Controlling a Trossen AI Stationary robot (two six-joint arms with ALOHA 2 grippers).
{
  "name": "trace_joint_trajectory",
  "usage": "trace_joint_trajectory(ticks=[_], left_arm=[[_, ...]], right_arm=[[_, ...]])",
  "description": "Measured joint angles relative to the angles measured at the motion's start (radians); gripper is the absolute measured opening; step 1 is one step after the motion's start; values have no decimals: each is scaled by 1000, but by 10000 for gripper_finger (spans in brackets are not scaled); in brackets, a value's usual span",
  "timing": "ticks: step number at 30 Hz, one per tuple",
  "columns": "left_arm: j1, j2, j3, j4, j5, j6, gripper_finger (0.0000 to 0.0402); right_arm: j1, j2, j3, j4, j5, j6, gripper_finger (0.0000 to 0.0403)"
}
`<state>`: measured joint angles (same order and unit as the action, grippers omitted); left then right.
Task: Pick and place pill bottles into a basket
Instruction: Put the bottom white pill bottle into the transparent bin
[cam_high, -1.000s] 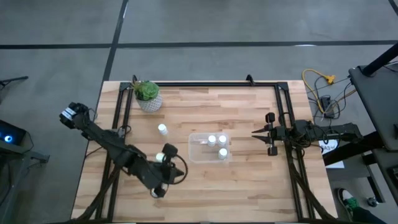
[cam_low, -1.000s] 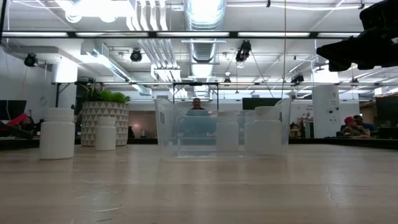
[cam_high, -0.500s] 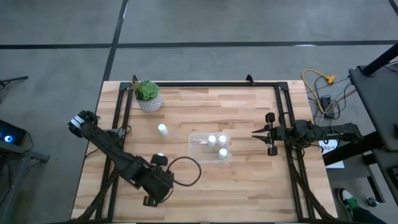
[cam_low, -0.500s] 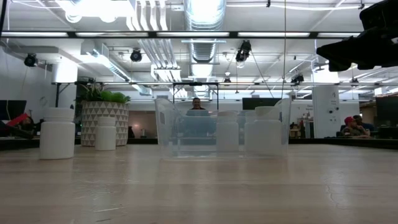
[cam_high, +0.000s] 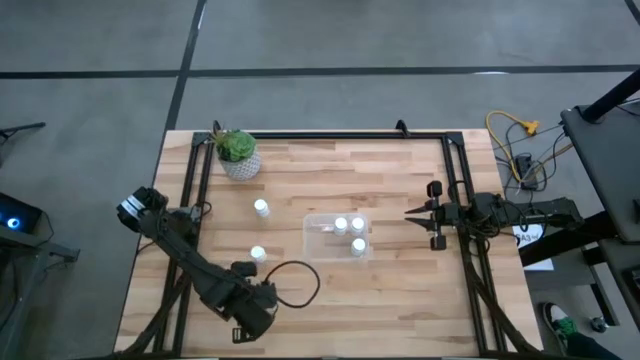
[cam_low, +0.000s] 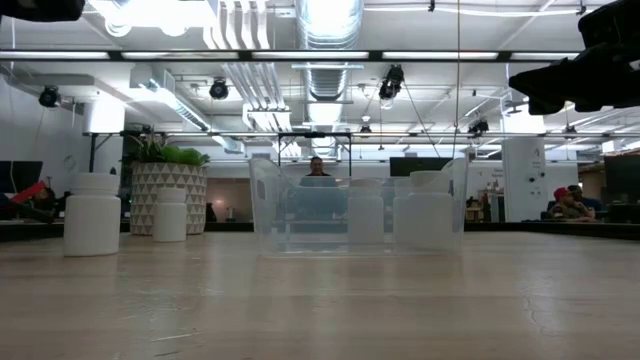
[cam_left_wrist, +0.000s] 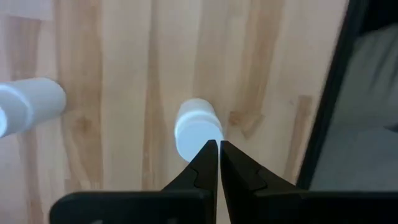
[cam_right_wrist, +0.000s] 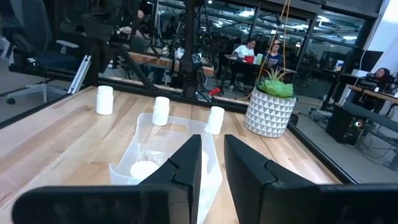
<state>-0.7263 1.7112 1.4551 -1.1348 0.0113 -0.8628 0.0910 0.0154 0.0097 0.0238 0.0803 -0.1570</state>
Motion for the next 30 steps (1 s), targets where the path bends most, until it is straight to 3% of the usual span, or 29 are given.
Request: trace_joint_trajectory(ticks=[8,30], left_arm=[[-56,5,0,0,-74,-105,0],[-54,4,-2,3,-76,-76,0]], right_arm=[[0,0,0,0,0,0,59],[0,0,0,0,0,0,59]])
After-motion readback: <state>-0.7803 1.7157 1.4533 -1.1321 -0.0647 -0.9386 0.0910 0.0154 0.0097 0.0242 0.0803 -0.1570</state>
